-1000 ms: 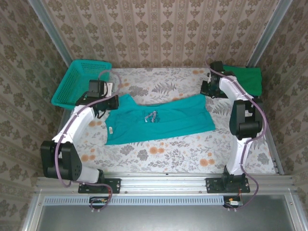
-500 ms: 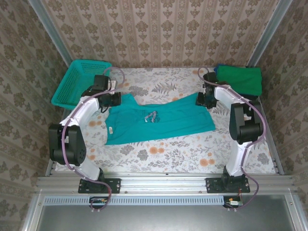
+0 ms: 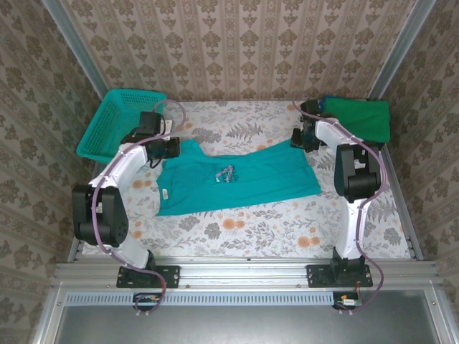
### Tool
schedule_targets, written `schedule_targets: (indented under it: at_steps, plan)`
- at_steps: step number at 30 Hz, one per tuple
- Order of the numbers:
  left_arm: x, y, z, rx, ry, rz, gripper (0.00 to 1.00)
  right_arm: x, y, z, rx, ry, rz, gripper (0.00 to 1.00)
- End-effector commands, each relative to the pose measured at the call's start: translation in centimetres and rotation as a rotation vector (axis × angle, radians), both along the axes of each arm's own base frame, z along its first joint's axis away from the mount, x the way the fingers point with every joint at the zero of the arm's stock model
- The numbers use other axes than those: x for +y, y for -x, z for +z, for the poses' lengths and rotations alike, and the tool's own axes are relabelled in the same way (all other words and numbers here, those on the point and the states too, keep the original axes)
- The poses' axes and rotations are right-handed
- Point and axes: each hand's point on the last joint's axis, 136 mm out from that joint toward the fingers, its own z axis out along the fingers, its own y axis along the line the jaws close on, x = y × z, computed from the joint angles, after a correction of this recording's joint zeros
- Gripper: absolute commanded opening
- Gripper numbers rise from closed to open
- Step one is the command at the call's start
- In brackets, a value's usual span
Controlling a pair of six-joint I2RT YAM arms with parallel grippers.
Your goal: Fold and stack the t-shirts
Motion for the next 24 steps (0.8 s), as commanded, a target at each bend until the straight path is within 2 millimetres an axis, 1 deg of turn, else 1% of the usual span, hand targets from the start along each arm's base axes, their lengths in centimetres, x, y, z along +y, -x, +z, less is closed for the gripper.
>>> schedule_targets:
  at_steps: [1, 7, 12, 14, 17, 20, 21, 23, 24]
  plan:
    - [0.3, 0.1, 0.2, -0.009, -0.008, -0.011, 0.00, -0.6, 0.0, -1.0, 0.034, 0.022, -0.005, 0.38]
    - [0.6, 0.2, 0.3, -0.012, -0.007, -0.006, 0.00, 0.0, -0.3, -1.4, 0.045, 0.002, 0.009, 0.37]
    - [0.7, 0.3, 0.2, -0.011, -0.006, -0.004, 0.00, -0.3, -0.1, -1.7, 0.061, 0.015, 0.006, 0.38]
    - [0.8, 0.3, 0.2, -0.008, -0.006, -0.002, 0.00, -0.1, -0.1, -1.6, 0.058, 0.010, 0.012, 0.39]
    - [0.8, 0.3, 0.2, -0.010, -0.003, -0.002, 0.00, 0.2, -0.2, -1.6, 0.059, 0.007, 0.026, 0.43]
    - [0.7, 0.3, 0.2, -0.011, 0.002, -0.003, 0.00, 0.4, 0.0, -2.0, 0.079, 0.010, 0.040, 0.45]
    - [0.7, 0.3, 0.2, -0.009, 0.002, -0.003, 0.00, 0.5, 0.0, -2.1, 0.082, 0.009, 0.044, 0.43]
    - [0.7, 0.3, 0.4, -0.014, 0.003, -0.003, 0.00, 0.5, 0.0, -2.2, 0.079, 0.006, 0.041, 0.36]
    - [0.8, 0.3, 0.4, -0.015, 0.003, -0.001, 0.00, 0.6, -0.1, -2.1, 0.075, -0.001, 0.045, 0.36]
